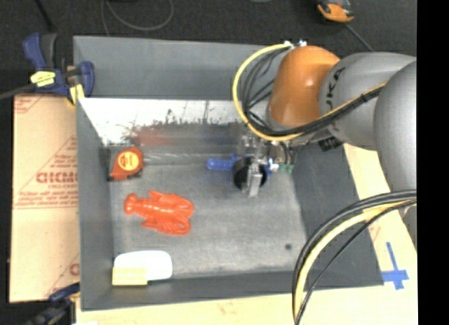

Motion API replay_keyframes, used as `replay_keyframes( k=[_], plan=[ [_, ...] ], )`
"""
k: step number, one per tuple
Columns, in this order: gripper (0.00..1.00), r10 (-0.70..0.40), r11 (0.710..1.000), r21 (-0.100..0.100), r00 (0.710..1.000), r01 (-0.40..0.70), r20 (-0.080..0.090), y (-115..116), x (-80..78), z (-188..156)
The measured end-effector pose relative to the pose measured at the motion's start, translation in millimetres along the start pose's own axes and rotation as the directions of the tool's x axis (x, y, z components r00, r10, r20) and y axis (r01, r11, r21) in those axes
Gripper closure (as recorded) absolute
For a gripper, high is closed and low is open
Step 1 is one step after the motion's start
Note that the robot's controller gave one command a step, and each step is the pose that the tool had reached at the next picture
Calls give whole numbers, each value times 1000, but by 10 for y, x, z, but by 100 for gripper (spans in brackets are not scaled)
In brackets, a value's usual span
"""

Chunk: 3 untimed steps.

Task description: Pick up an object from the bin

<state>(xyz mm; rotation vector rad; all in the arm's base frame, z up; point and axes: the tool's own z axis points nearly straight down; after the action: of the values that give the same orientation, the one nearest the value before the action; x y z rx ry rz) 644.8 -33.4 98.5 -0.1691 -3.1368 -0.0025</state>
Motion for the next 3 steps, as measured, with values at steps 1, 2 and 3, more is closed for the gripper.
replay_keyframes(
  k=[1, 2, 3],
  plan=[
    [0, 57, 998, 0, 998, -57, 6, -88, -100, 222],
    [100, 88, 996, 0, 996, -88, 6, -8, -83, 264],
    [100, 88, 996, 0, 996, -88, 6, -8, -83, 264]
  ],
)
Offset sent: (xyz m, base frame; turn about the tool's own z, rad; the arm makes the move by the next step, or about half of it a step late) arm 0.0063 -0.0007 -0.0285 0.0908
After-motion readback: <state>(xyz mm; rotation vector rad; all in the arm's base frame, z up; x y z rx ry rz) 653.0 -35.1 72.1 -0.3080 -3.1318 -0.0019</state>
